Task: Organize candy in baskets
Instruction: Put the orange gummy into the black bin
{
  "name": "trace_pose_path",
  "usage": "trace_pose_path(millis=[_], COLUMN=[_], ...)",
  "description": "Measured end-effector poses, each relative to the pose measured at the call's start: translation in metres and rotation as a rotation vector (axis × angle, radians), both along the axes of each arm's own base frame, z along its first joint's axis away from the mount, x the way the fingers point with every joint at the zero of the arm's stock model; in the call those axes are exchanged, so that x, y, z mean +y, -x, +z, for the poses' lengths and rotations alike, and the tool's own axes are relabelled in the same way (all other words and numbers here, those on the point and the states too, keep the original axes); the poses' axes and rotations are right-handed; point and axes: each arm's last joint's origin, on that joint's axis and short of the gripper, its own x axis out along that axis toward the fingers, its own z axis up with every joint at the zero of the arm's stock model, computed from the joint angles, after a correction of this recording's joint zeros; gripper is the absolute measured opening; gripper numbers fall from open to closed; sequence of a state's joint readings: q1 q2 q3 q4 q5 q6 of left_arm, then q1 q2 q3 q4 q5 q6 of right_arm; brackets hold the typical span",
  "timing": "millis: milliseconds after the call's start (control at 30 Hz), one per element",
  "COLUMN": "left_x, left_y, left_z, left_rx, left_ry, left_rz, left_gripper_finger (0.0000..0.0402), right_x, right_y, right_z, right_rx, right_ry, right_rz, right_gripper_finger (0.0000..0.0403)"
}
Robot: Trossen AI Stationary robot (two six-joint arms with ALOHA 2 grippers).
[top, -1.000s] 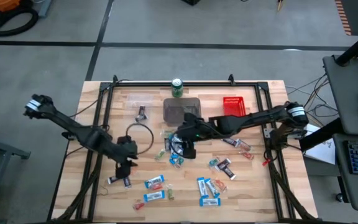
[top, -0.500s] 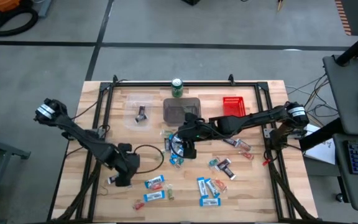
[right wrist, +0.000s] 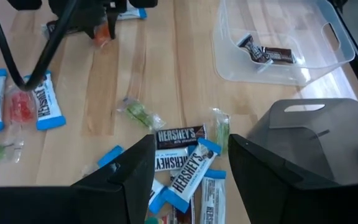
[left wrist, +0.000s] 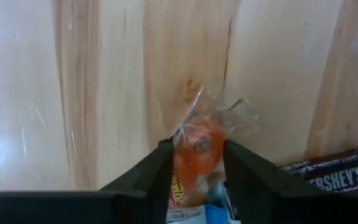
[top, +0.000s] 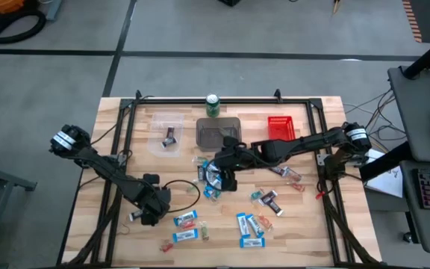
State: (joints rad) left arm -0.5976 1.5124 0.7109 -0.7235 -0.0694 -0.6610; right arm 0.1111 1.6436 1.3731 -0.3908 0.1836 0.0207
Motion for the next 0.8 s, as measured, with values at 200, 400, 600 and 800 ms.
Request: trace_pose_path(millis=[200, 400, 600, 800], left_x=[0.001, -0.001, 0.001, 0.013], left_y=[0.001, -0.007, -0.016, -0.03], left_z=[0.006, 0.031, 0.073, 0.122], left_rx=[-0.022, -0.164, -0.385, -0.679], left_ry=[0.004, -0.006, -0.071, -0.313], left_rz=[-0.001, -0.022, -0.096, -0.11], left_gripper_finger=[0.0036, 0.0008, 0.0002, 0.0002], right_x=[0.013, 0.03, 0.044, 0.05], right_y=[0.005, 0.028, 0.052, 0.072], right_z=[0.005, 0.024, 0.042, 0.048], right_rx=[-0.004, 0.003, 0.002, -0.005], right_ry=[0.002, 0.07, 0.068, 0.068], right_rz=[0.015, -0.019, 0.004, 0.042], right_gripper_finger=[0.0194, 0.0194, 0.0194, 0.0194])
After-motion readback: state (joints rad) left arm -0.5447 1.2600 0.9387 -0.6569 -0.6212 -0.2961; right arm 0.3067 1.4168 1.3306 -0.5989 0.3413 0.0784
